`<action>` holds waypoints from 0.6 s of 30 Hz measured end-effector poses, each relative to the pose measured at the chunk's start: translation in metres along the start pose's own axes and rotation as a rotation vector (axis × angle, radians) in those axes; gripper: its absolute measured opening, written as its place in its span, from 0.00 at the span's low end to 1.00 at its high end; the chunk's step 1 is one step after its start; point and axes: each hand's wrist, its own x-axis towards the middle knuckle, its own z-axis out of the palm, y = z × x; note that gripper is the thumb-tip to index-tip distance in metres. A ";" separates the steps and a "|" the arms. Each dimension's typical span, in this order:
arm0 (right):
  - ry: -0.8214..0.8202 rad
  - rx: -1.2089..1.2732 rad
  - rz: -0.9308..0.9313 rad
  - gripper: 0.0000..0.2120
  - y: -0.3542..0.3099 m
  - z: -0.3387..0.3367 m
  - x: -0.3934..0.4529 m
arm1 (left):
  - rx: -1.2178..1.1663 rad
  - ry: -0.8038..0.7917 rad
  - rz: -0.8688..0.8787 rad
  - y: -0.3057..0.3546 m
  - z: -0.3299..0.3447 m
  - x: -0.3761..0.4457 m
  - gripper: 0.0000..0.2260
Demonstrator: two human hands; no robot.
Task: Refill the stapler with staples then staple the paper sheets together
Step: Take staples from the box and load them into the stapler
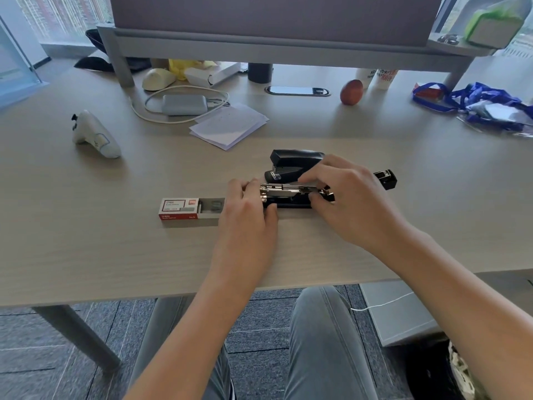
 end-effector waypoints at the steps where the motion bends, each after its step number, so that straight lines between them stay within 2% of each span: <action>1: -0.005 -0.003 0.013 0.14 0.001 0.000 -0.001 | -0.002 0.003 -0.003 0.000 0.000 0.000 0.17; 8: -0.050 -0.040 0.028 0.12 -0.010 0.005 0.003 | -0.005 0.016 0.012 0.000 -0.002 0.000 0.14; 13: 0.051 -0.105 0.093 0.08 -0.016 0.010 0.002 | -0.034 0.037 -0.010 0.001 -0.003 0.001 0.12; 18: -0.005 -0.100 0.123 0.10 -0.016 0.012 0.001 | -0.036 0.058 -0.048 0.000 -0.003 0.001 0.13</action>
